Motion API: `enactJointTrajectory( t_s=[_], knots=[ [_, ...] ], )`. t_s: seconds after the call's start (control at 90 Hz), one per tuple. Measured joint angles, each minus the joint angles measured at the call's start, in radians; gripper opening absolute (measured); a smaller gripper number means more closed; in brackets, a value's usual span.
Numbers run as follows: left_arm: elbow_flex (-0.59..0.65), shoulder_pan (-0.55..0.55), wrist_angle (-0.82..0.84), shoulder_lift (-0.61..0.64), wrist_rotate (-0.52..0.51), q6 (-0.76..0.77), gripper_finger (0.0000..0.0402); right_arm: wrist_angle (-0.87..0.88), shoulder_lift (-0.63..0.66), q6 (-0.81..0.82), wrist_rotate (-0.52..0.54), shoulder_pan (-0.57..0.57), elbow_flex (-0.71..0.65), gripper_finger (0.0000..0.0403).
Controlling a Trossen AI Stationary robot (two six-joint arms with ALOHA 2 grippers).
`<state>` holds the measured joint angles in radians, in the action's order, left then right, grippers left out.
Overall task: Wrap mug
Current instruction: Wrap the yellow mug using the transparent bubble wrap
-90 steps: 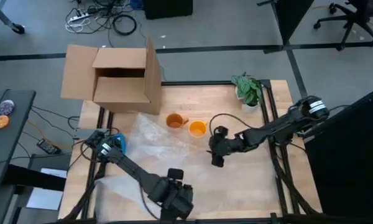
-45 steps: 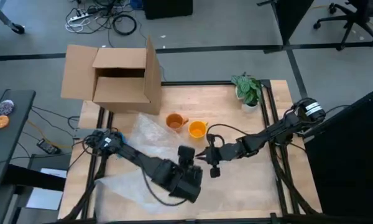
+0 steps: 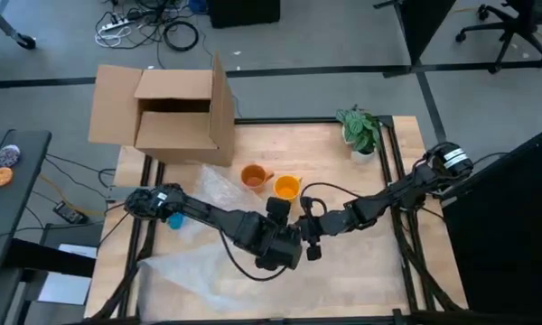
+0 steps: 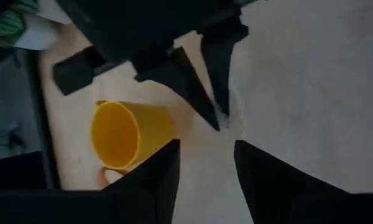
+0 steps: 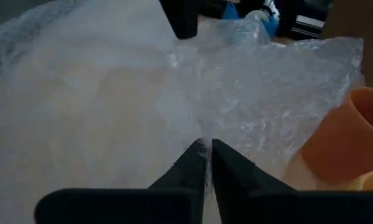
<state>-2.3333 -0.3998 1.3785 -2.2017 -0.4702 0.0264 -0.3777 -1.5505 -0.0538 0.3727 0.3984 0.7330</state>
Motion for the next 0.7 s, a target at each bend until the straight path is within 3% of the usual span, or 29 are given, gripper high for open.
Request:
enactJointTrajectory(
  t_s=[0.2,0.467,0.7],
  knots=[
    [0.007,-0.005,0.070,0.000,0.023,0.028,0.0137,0.020,0.000,0.005,0.004,0.000,0.000,0.0000],
    [0.102,0.010,-0.041,0.000,0.022,0.017,0.0137,0.005,0.000,-0.001,0.004,-0.005,0.000,0.0000],
    [0.261,0.066,-0.054,0.000,-0.112,0.010,0.0121,-0.009,0.021,-0.052,0.003,-0.005,0.001,0.0000]
  ],
)
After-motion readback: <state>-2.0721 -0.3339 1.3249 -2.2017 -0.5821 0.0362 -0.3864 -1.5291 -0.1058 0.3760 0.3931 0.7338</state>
